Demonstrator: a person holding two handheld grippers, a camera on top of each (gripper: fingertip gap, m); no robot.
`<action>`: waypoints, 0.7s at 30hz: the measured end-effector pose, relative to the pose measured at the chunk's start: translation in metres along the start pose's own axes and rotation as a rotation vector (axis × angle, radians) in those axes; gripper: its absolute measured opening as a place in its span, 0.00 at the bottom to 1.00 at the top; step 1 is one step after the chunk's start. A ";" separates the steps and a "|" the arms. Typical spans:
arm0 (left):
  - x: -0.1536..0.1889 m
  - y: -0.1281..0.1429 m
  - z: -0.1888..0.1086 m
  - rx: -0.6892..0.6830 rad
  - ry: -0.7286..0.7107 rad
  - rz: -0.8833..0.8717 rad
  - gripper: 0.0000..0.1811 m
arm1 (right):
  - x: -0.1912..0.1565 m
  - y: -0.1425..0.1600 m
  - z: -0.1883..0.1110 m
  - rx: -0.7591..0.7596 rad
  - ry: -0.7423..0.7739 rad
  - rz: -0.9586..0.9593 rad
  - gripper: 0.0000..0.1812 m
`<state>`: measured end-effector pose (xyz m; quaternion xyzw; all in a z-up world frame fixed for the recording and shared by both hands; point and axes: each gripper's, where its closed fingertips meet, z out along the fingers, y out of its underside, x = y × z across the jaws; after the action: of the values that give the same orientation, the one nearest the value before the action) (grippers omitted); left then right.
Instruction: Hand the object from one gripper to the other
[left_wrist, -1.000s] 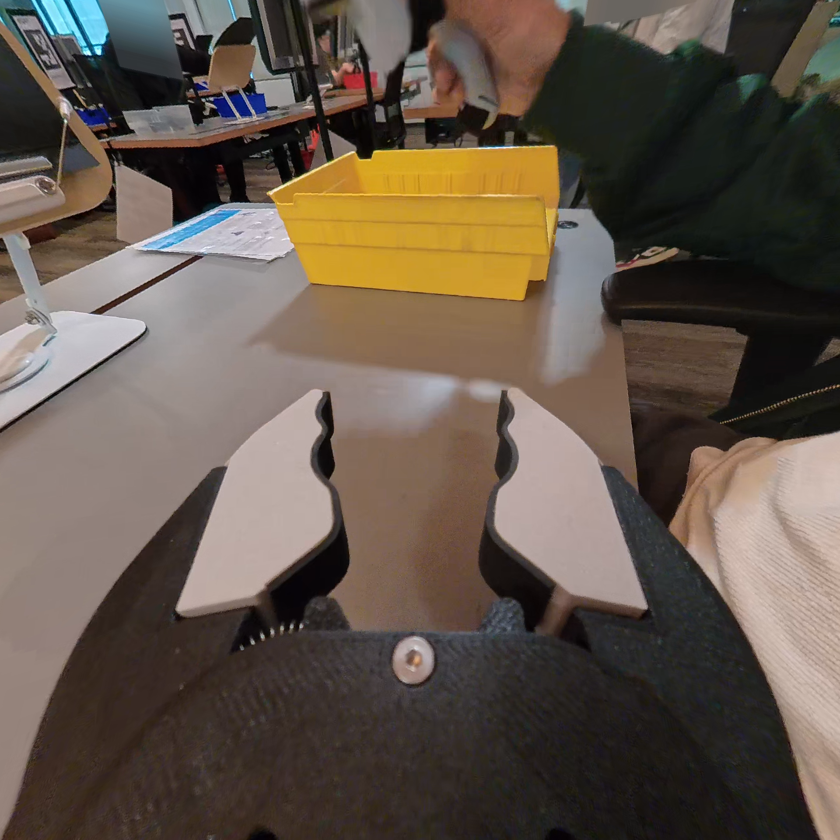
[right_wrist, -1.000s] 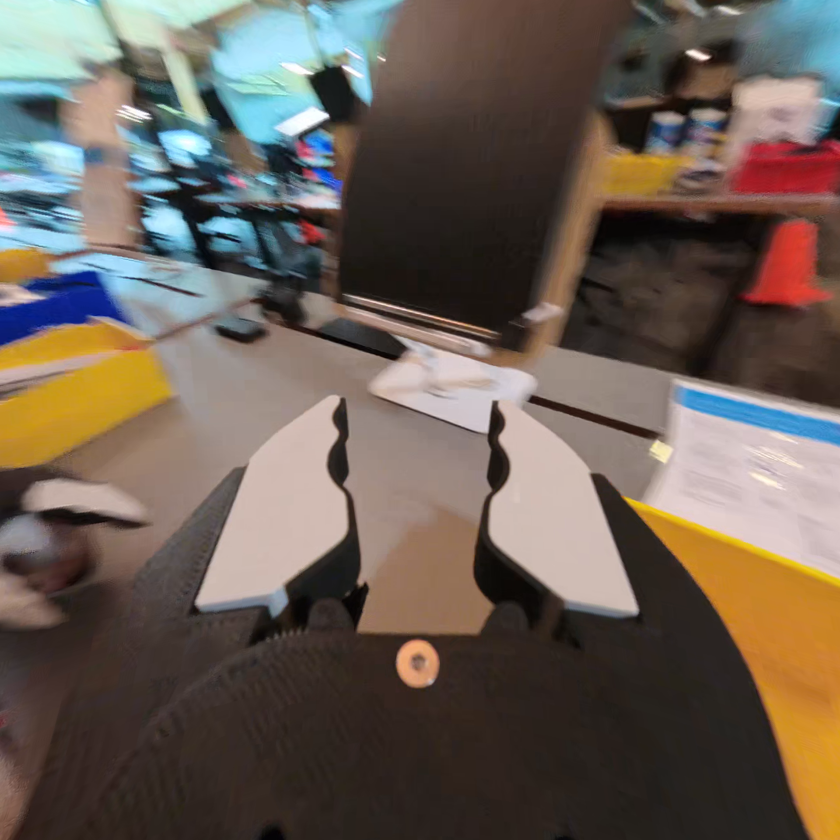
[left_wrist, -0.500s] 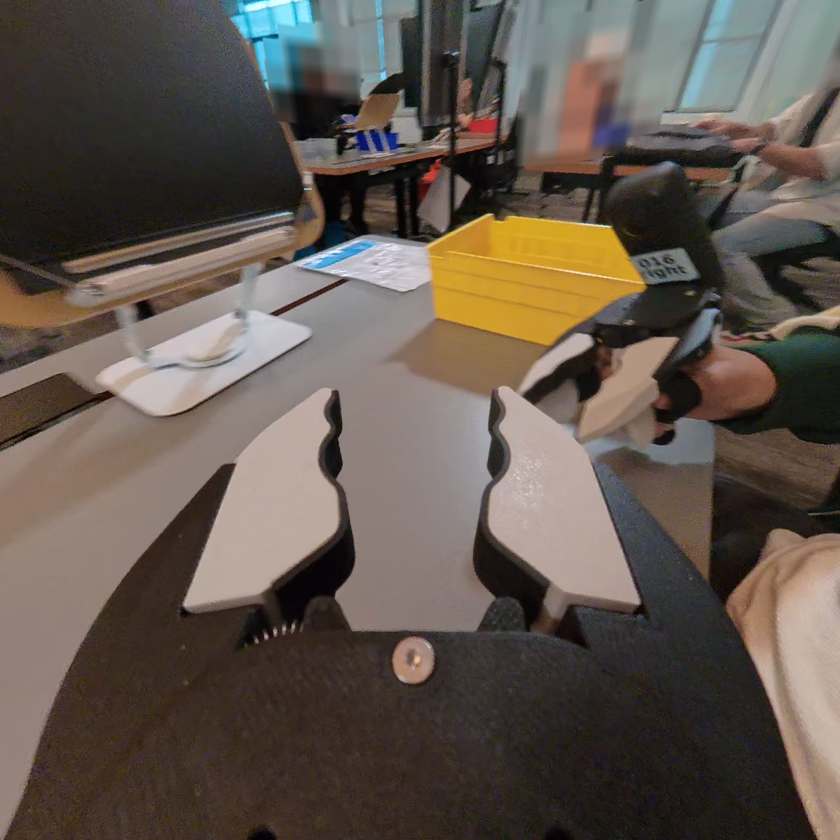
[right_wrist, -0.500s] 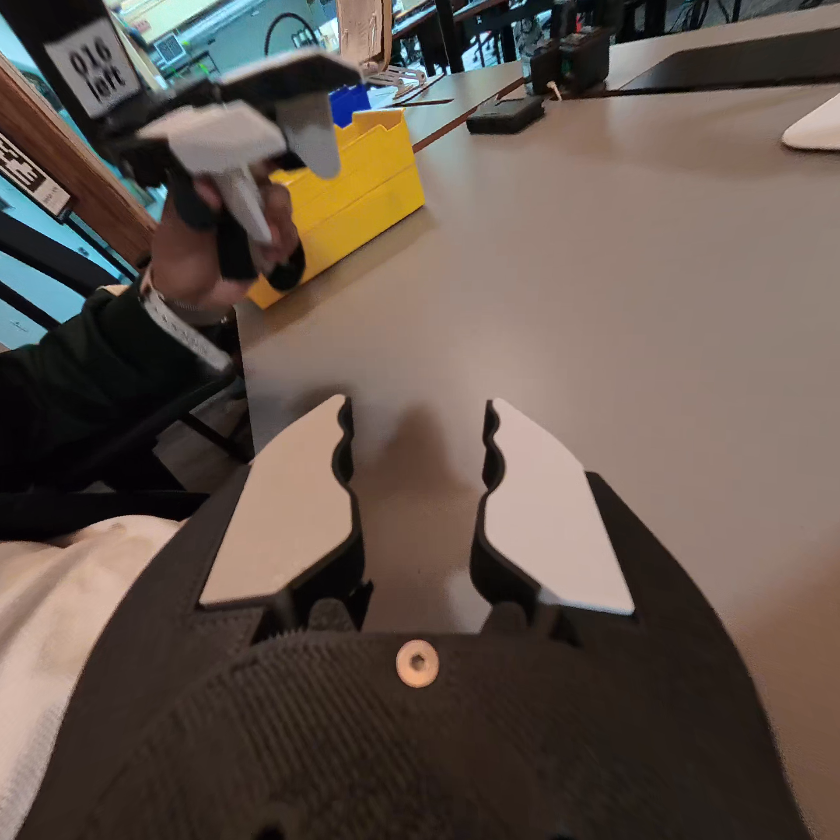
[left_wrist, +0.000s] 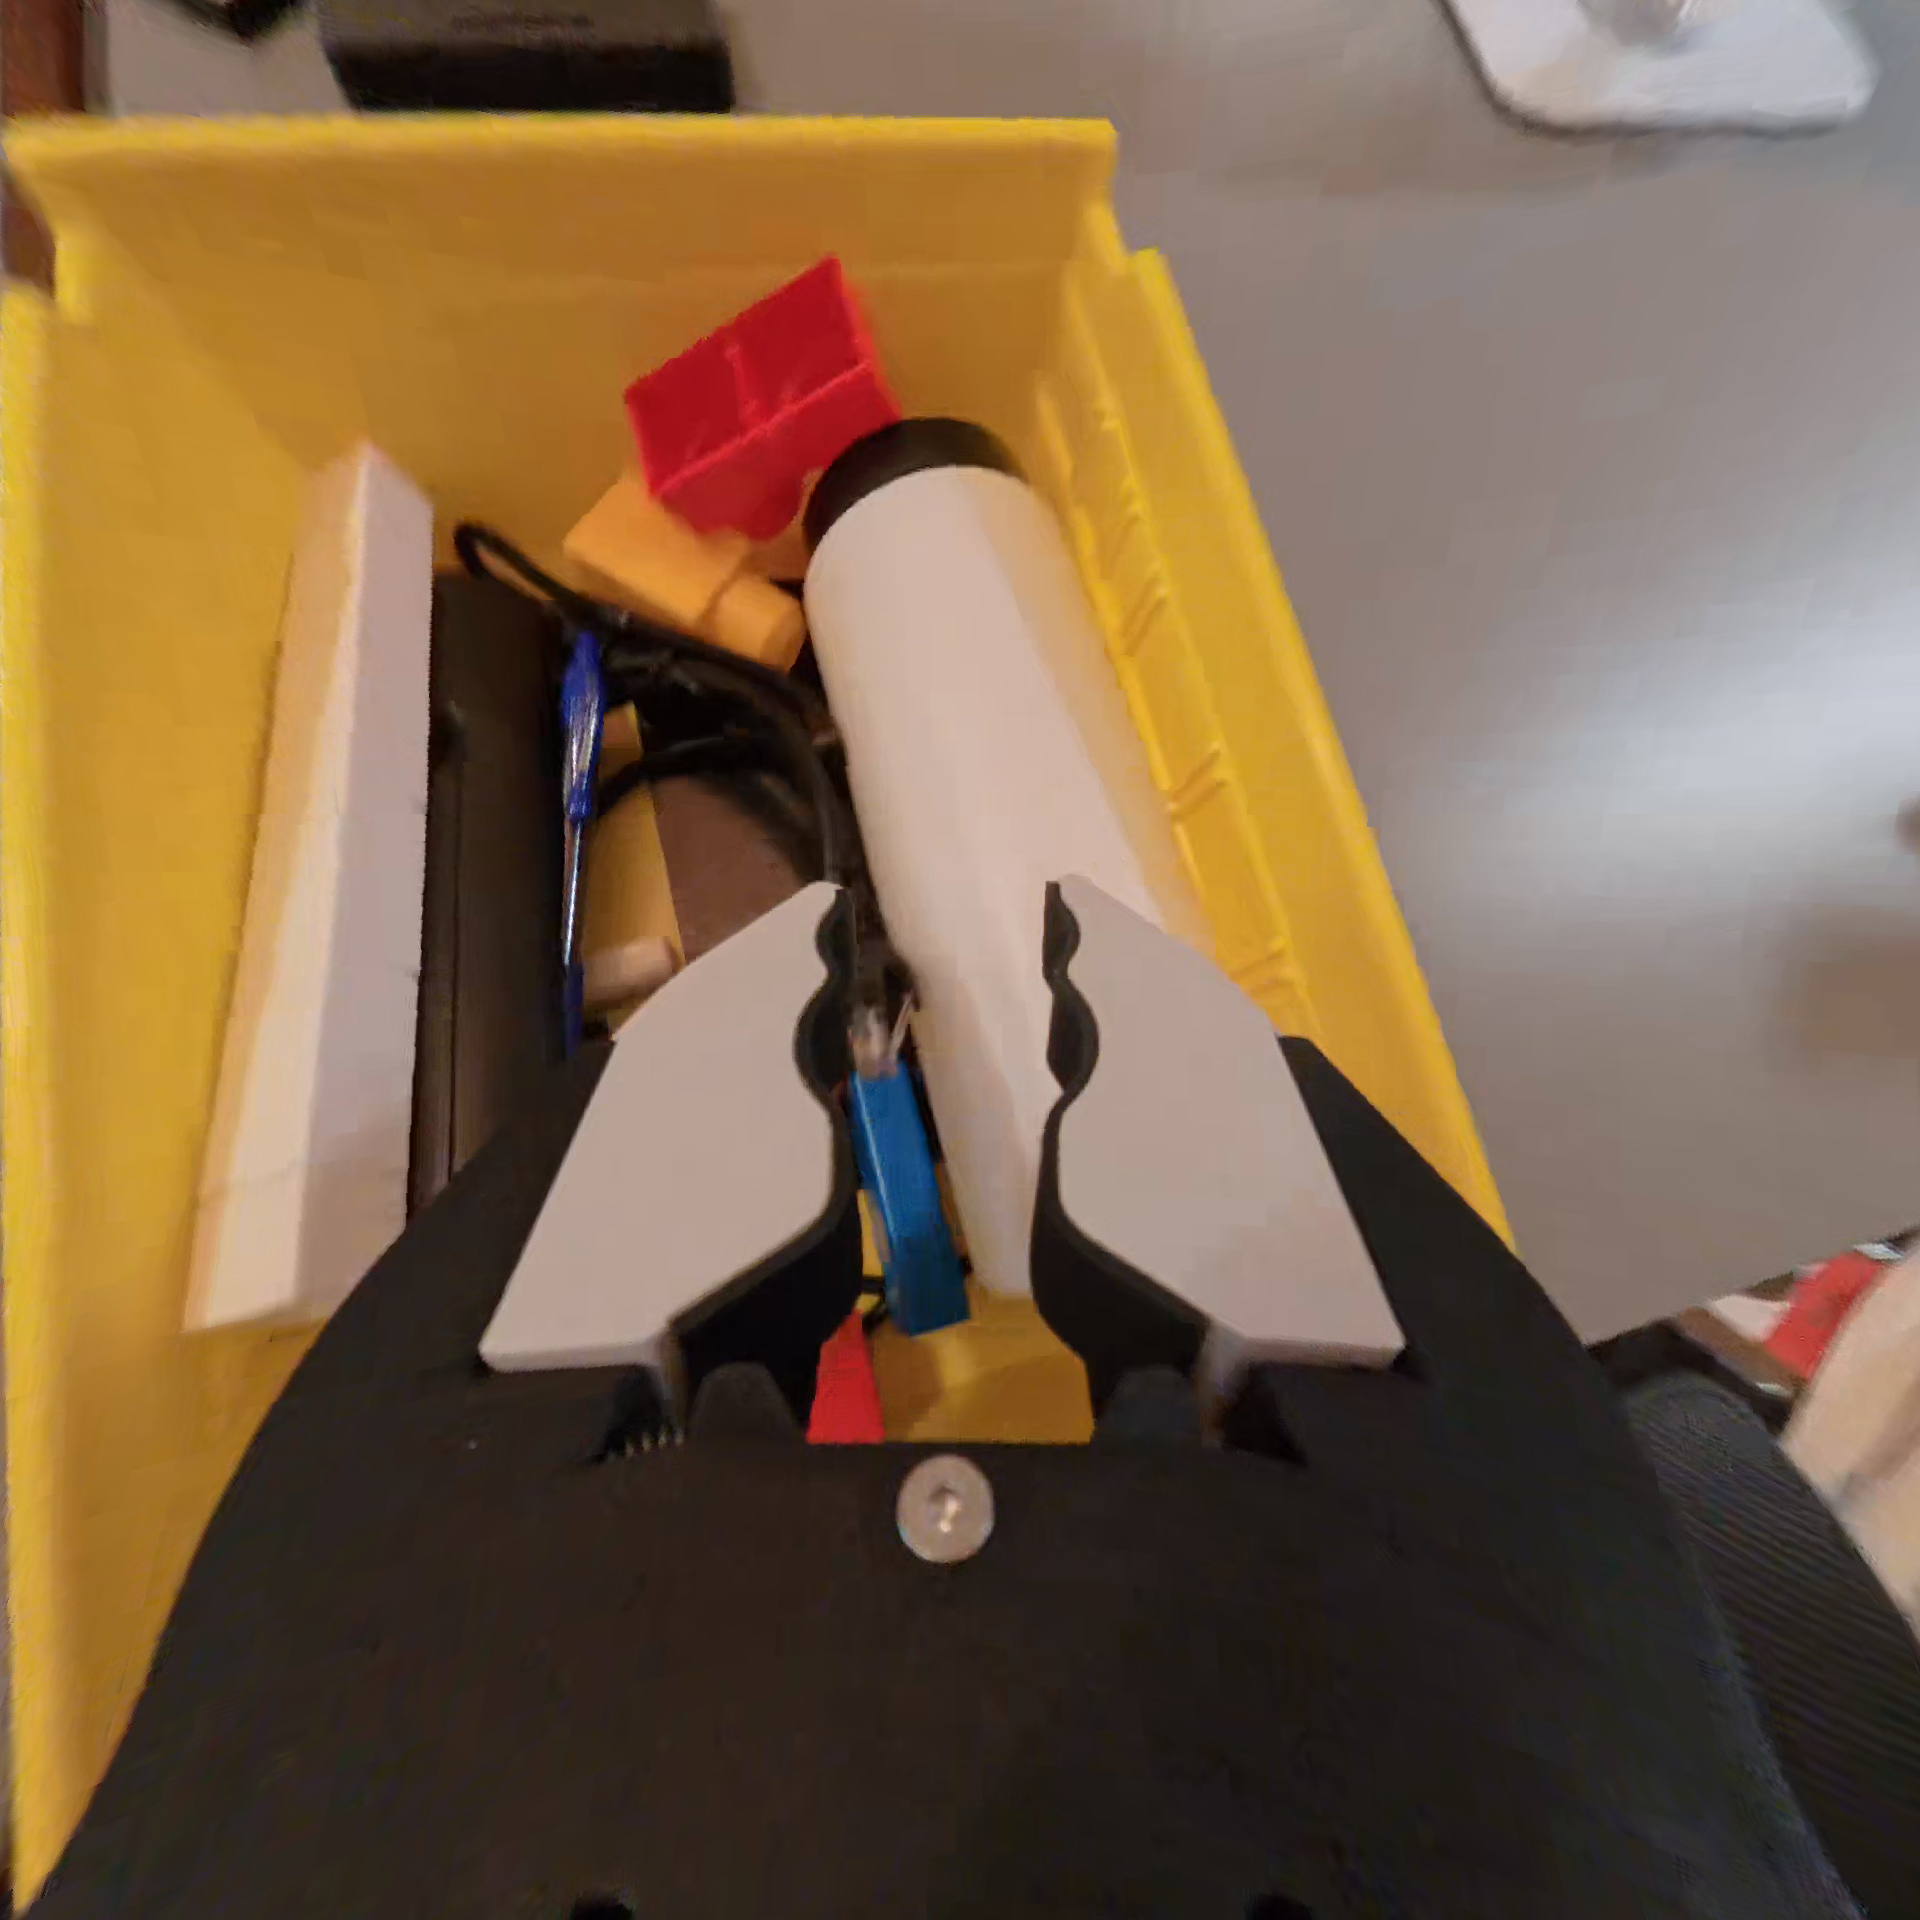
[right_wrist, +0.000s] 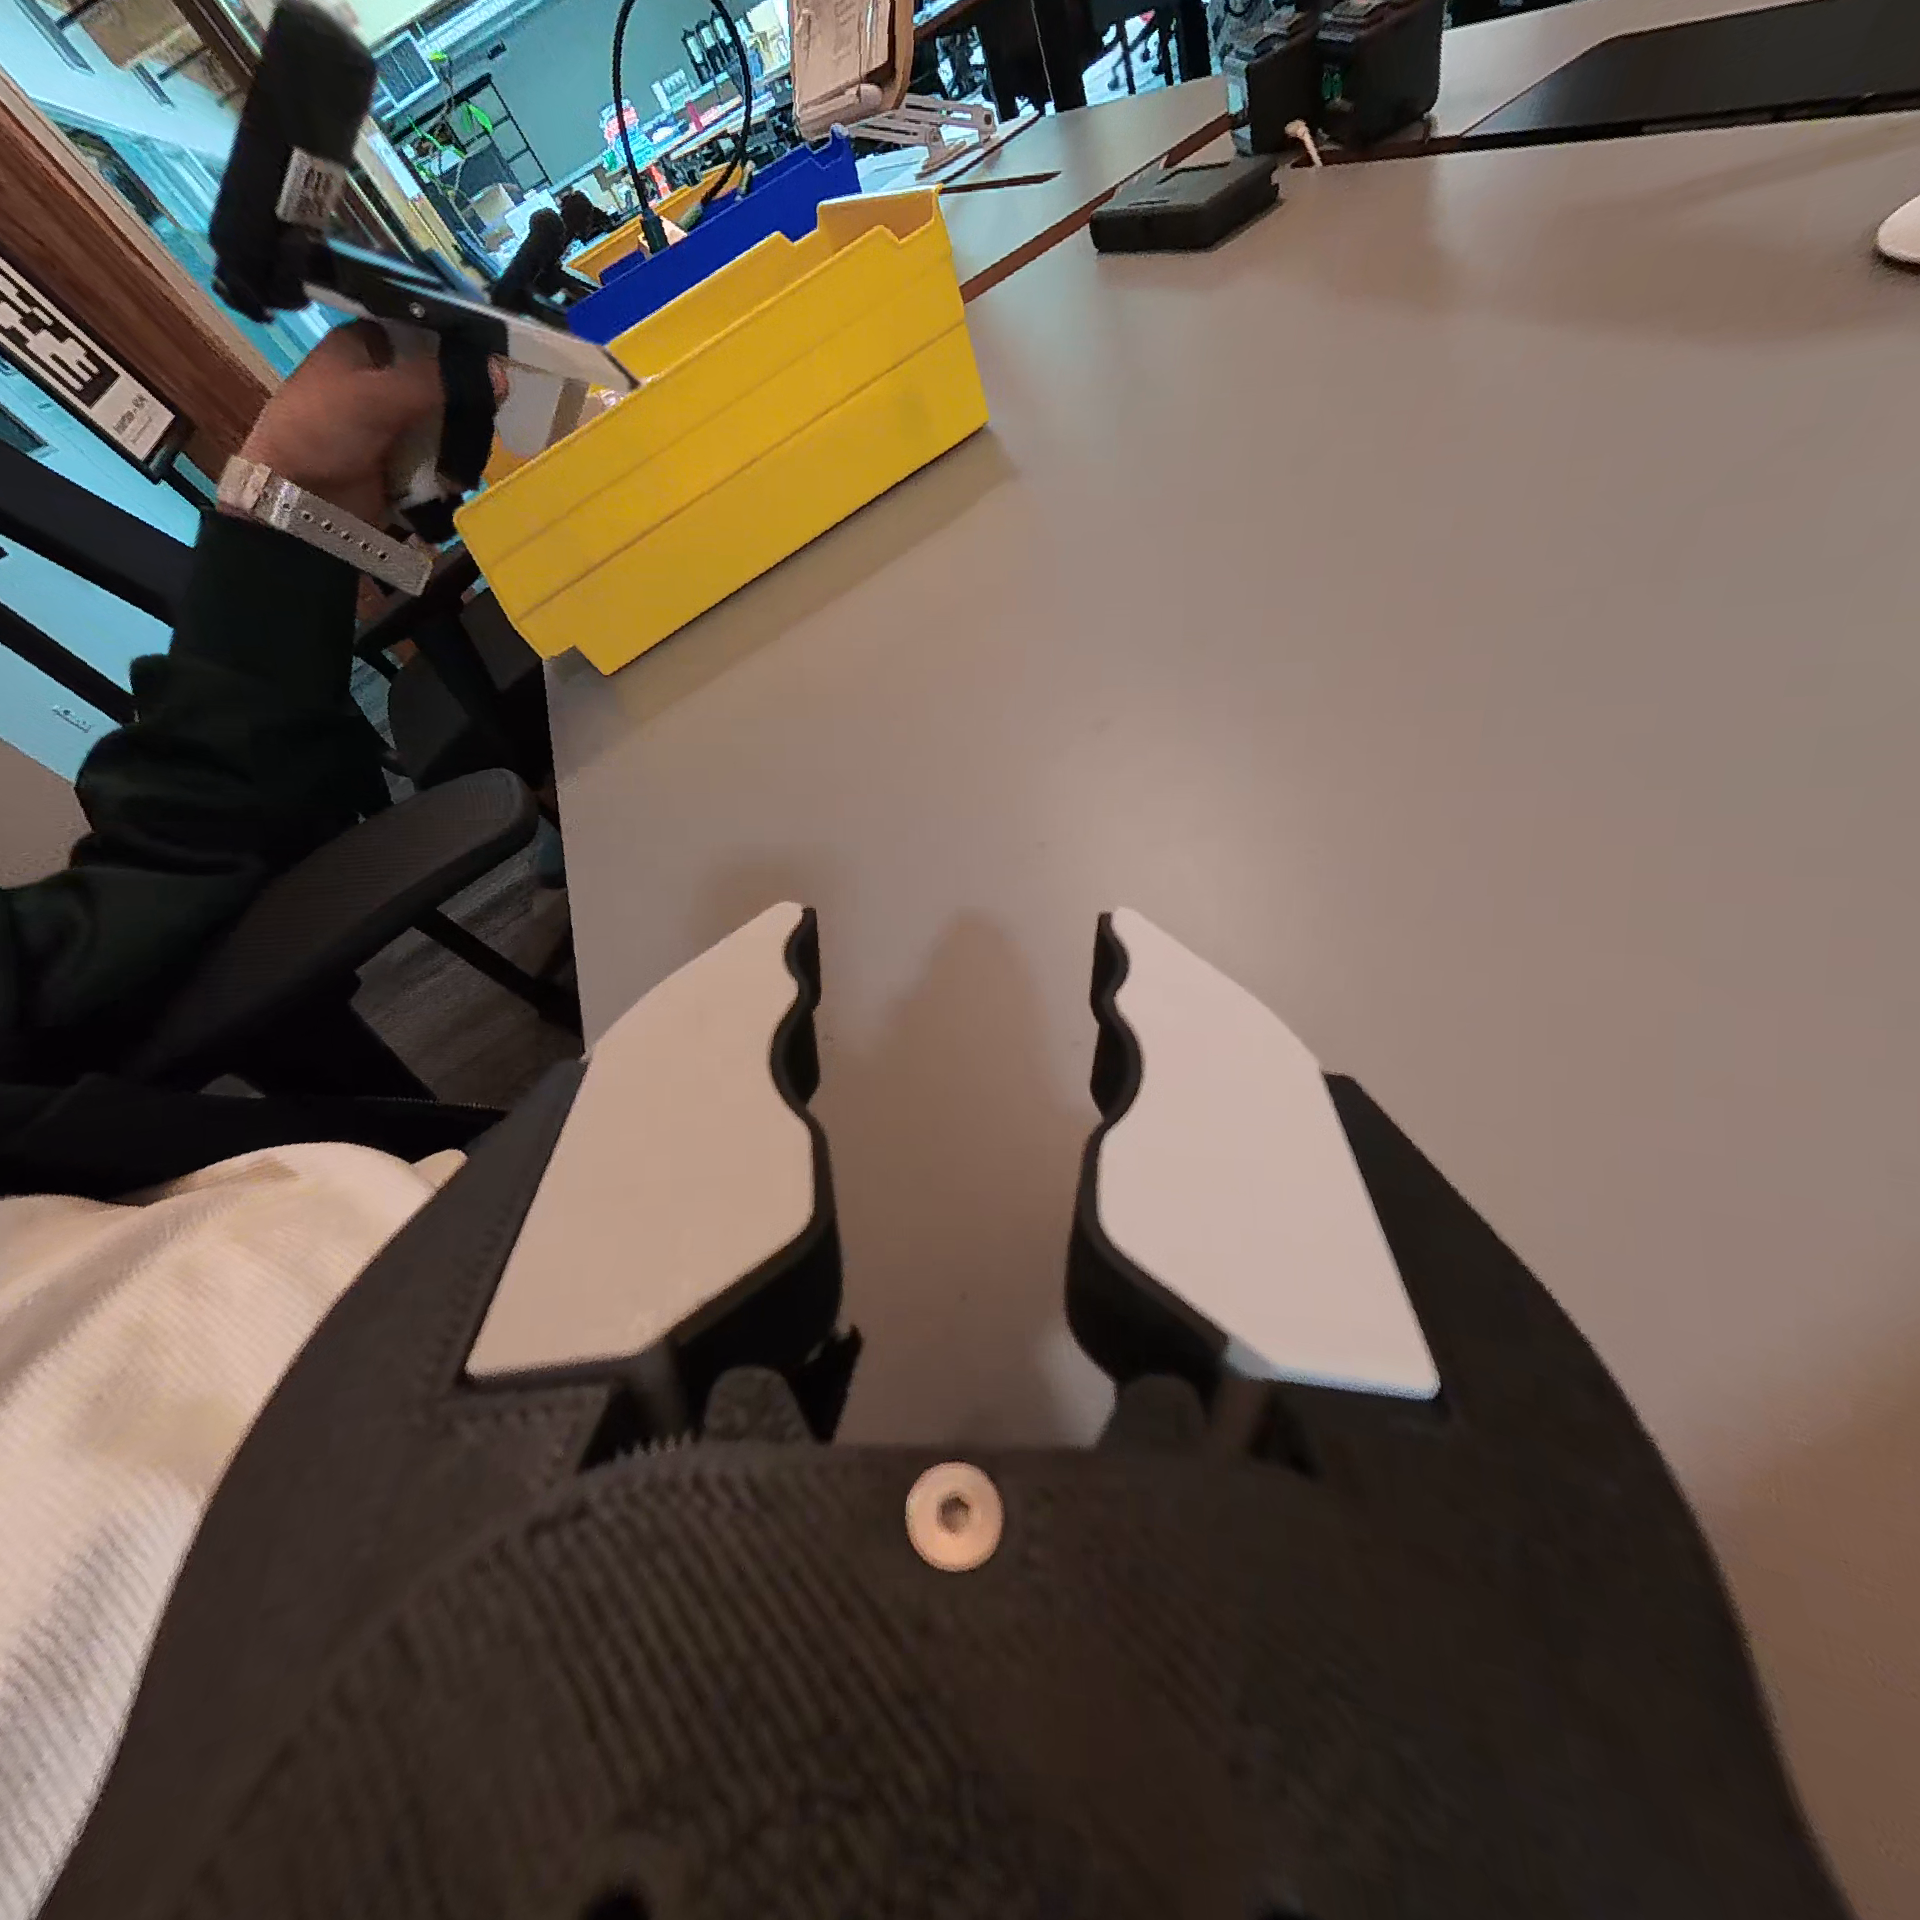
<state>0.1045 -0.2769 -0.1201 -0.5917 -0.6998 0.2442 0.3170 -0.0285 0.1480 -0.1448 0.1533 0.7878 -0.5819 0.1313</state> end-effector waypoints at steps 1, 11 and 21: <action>-0.005 0.004 -0.003 0.016 0.036 -0.065 0.19 | 0.001 0.000 0.000 0.002 0.000 0.007 0.28; -0.017 0.025 0.007 -0.025 0.137 -0.261 0.18 | 0.006 -0.009 -0.007 0.073 -0.029 0.118 0.27; -0.015 0.022 0.005 -0.008 0.150 -0.233 0.06 | 0.005 -0.009 -0.008 0.079 -0.046 0.139 0.27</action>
<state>0.1174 -0.2876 -0.1418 -0.5245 -0.7390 0.1581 0.3921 -0.0369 0.1535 -0.1365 0.1991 0.7486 -0.6052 0.1833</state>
